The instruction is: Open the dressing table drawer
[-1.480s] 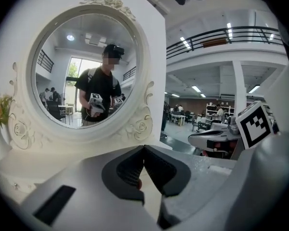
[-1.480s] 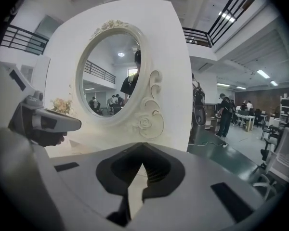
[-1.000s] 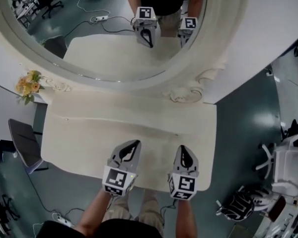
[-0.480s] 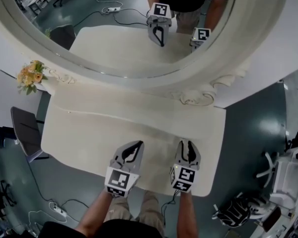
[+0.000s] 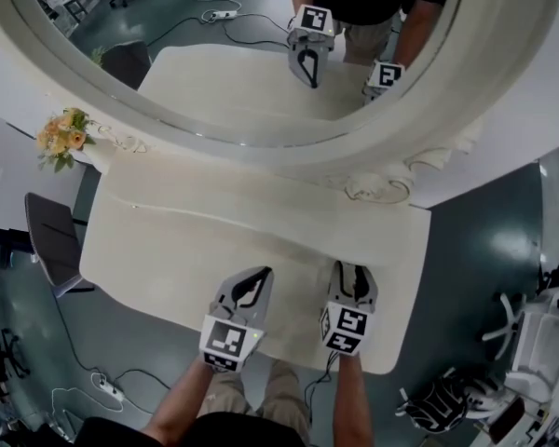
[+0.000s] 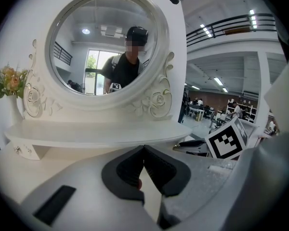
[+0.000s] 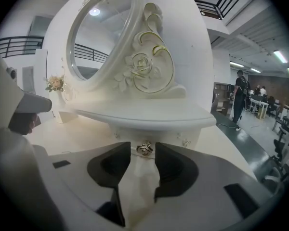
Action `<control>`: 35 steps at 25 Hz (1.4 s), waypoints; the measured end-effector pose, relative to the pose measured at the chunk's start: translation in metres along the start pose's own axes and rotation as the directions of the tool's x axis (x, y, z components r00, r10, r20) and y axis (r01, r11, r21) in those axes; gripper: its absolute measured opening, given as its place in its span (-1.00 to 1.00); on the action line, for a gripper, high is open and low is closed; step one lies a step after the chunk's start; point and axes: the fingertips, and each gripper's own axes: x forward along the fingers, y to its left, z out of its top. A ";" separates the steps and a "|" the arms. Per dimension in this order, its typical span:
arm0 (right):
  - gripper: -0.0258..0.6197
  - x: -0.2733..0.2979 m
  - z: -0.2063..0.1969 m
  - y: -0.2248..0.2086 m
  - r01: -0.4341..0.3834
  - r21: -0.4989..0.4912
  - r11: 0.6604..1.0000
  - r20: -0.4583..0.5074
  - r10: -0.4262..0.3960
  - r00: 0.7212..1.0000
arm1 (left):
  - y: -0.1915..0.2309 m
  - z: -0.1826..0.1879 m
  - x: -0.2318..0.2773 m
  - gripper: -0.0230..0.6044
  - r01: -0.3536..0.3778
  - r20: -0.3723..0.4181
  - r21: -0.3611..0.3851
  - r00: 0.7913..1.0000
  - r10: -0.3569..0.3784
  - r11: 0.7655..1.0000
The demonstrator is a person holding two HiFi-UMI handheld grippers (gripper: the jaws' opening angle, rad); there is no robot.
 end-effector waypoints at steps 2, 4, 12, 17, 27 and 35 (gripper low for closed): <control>-0.54 0.002 0.000 -0.001 0.012 -0.004 1.000 -0.010 -0.012 1.000 | 0.001 0.000 -0.001 -0.92 -0.004 -0.001 -0.001 1.000 0.004 1.000; -0.61 0.003 -0.001 -0.002 0.021 -0.010 1.000 -0.014 -0.021 1.000 | 0.003 0.000 -0.002 -0.92 -0.008 0.000 -0.002 1.000 0.008 1.000; -0.62 0.003 -0.002 -0.003 0.036 -0.019 0.999 -0.018 -0.036 0.999 | 0.006 0.001 -0.005 -0.92 -0.009 -0.006 -0.018 1.000 0.009 1.000; -0.62 0.001 -0.003 -0.003 0.046 -0.019 0.999 -0.024 -0.047 0.999 | 0.004 0.001 -0.008 -0.92 0.000 -0.004 -0.012 1.000 0.000 1.000; -0.62 -0.019 -0.015 0.003 0.032 -0.010 0.999 -0.029 -0.032 0.999 | -0.001 0.005 -0.014 -0.92 0.016 0.023 0.037 1.000 -0.017 0.999; -0.62 -0.031 -0.025 0.009 0.036 0.009 0.999 -0.035 -0.036 0.999 | -0.009 0.002 -0.020 -0.92 0.038 0.011 0.042 0.999 -0.038 0.998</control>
